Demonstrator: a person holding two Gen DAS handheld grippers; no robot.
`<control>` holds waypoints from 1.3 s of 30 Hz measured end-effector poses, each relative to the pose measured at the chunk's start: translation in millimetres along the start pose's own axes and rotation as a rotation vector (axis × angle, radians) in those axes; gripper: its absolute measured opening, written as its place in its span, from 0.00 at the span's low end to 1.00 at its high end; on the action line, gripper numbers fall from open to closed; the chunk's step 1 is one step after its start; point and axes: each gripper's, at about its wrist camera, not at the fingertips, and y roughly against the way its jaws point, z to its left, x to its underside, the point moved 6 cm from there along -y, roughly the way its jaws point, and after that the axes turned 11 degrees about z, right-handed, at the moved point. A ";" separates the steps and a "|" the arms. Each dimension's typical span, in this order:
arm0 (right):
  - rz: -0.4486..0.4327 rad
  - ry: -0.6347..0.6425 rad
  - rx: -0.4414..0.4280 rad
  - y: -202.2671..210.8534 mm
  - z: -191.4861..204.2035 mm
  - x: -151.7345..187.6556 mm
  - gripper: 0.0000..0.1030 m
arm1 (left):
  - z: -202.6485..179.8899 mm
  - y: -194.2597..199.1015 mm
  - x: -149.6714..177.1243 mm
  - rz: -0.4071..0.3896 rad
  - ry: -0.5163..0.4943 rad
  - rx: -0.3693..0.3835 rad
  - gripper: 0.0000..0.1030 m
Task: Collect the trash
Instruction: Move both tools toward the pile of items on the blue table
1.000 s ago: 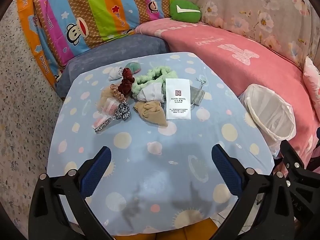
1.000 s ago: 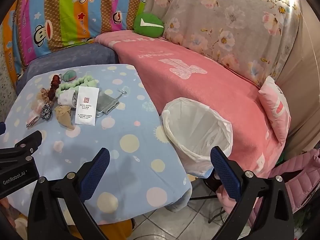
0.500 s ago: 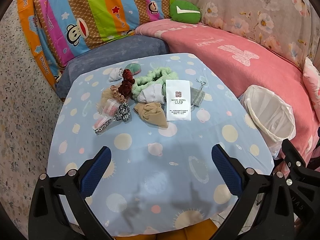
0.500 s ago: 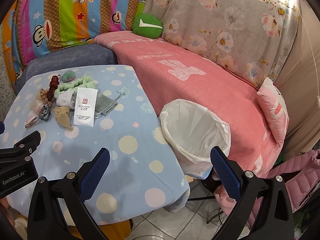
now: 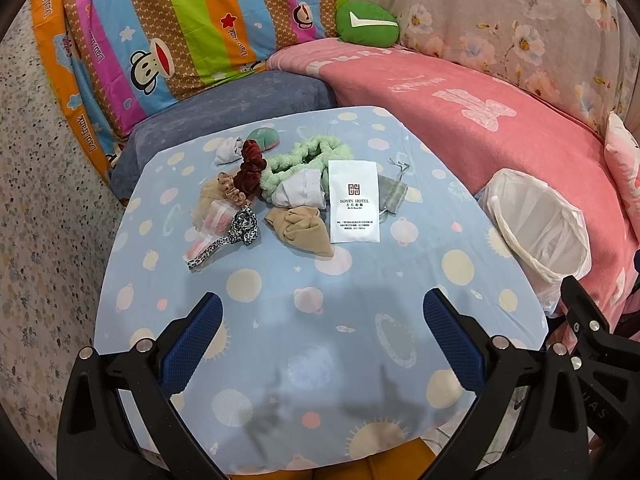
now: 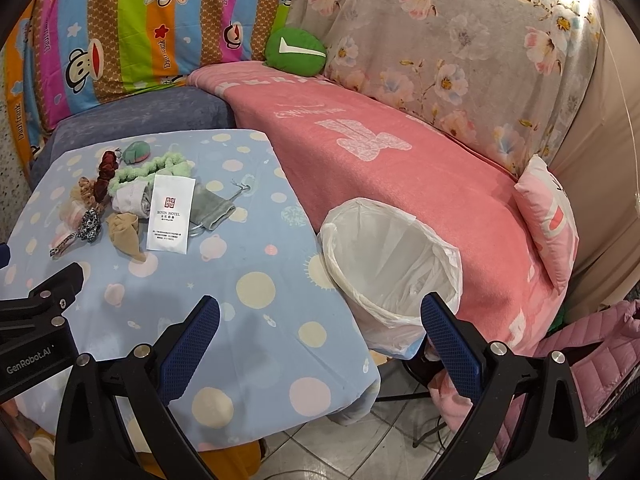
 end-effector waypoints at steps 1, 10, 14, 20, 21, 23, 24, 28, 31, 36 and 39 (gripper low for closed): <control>0.000 0.000 0.001 -0.8 0.8 0.3 0.94 | 0.1 -0.1 0.6 -0.001 0.000 0.001 0.93; 0.001 -0.002 0.008 0.6 -1.2 -2.1 0.94 | -0.5 -0.5 -0.5 -0.003 0.000 0.005 0.93; 0.001 -0.002 0.011 -0.4 -1.8 -2.3 0.94 | 0.7 -0.2 0.0 -0.006 0.000 0.008 0.93; -0.007 -0.010 0.026 3.1 -1.7 -3.5 0.94 | 1.3 5.0 -2.6 -0.020 0.004 0.021 0.93; -0.008 -0.012 0.026 3.7 -2.5 -3.9 0.94 | 1.8 5.6 -2.6 -0.020 0.004 0.023 0.93; -0.008 -0.017 0.029 4.6 -3.2 -4.1 0.94 | 1.9 6.2 -2.7 -0.020 0.004 0.025 0.93; -0.007 -0.017 0.031 4.5 -3.2 -4.1 0.94 | 2.0 6.6 -2.8 -0.019 0.003 0.026 0.93; -0.004 -0.011 0.038 4.2 -0.7 -3.6 0.94 | 3.2 7.0 -2.8 -0.019 0.001 0.029 0.93; -0.004 -0.012 0.037 3.9 -0.2 -3.6 0.94 | 4.1 7.3 -3.9 -0.021 0.001 0.028 0.93; -0.005 -0.012 0.038 3.7 0.0 -3.7 0.94 | 5.1 9.1 -4.7 -0.027 0.002 0.032 0.93; -0.006 -0.016 0.038 3.4 0.6 -4.2 0.94 | 5.0 9.6 -4.5 -0.028 0.002 0.032 0.93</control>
